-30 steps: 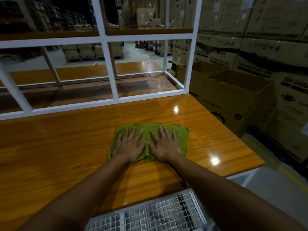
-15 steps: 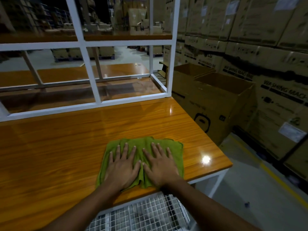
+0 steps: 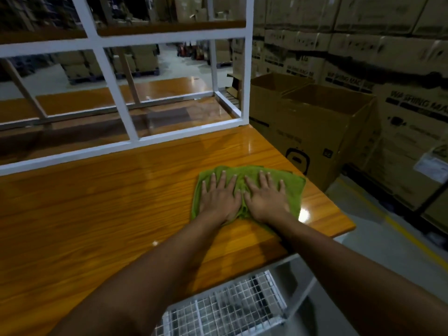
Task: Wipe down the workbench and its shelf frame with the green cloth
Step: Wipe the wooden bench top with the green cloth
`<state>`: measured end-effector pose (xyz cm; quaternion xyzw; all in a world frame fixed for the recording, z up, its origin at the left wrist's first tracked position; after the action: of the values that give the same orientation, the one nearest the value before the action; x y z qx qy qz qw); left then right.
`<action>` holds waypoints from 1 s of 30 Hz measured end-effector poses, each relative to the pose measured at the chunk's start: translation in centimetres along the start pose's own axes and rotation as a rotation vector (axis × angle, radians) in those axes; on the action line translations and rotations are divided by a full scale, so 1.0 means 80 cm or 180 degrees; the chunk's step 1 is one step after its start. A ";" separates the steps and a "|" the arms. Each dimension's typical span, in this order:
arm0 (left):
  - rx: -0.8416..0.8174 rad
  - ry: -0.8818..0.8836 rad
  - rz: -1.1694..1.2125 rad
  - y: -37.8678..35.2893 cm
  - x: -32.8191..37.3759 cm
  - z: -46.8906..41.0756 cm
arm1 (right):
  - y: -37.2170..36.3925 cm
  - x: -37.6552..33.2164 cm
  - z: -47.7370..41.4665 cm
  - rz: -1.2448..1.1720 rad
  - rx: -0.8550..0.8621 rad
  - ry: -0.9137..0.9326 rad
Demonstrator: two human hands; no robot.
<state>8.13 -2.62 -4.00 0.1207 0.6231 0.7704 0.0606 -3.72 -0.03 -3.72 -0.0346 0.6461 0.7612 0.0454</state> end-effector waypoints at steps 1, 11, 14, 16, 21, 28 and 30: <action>0.0007 -0.0005 -0.0004 0.002 -0.005 -0.005 | 0.000 -0.006 -0.005 -0.0013 -0.0001 -0.0067; 0.0007 0.0084 -0.0056 0.002 -0.124 0.043 | -0.016 -0.134 0.013 -0.0067 -0.0052 0.0044; -0.0018 0.0178 -0.0026 -0.001 -0.166 0.078 | -0.025 -0.181 0.032 -0.0114 -0.0038 0.0226; -0.0017 0.0245 -0.0018 -0.003 -0.189 0.104 | -0.031 -0.209 0.046 -0.0129 -0.0063 0.0332; 0.0076 0.0459 -0.0046 -0.010 -0.227 0.172 | -0.042 -0.261 0.087 -0.0068 -0.0124 0.0652; 0.0064 0.0793 -0.0005 -0.025 -0.221 0.238 | -0.050 -0.267 0.144 -0.0007 -0.0166 0.1135; 0.0092 0.0847 -0.0051 -0.030 -0.202 0.242 | -0.049 -0.251 0.157 -0.0061 -0.0086 0.1241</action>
<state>28.66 12.25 -4.33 0.0133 0.6377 0.7700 -0.0182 16.76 12.48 -3.31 -0.1881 0.6320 0.7482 -0.0737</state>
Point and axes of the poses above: each hand's wrist, its own z-axis away from the middle knuckle, its own y-axis out of the back of the hand, x = y × z, the point moved 9 cm from there along -z, towards the middle knuckle, and after that the axes turned 10 degrees about -x, right-handed, at the moved point
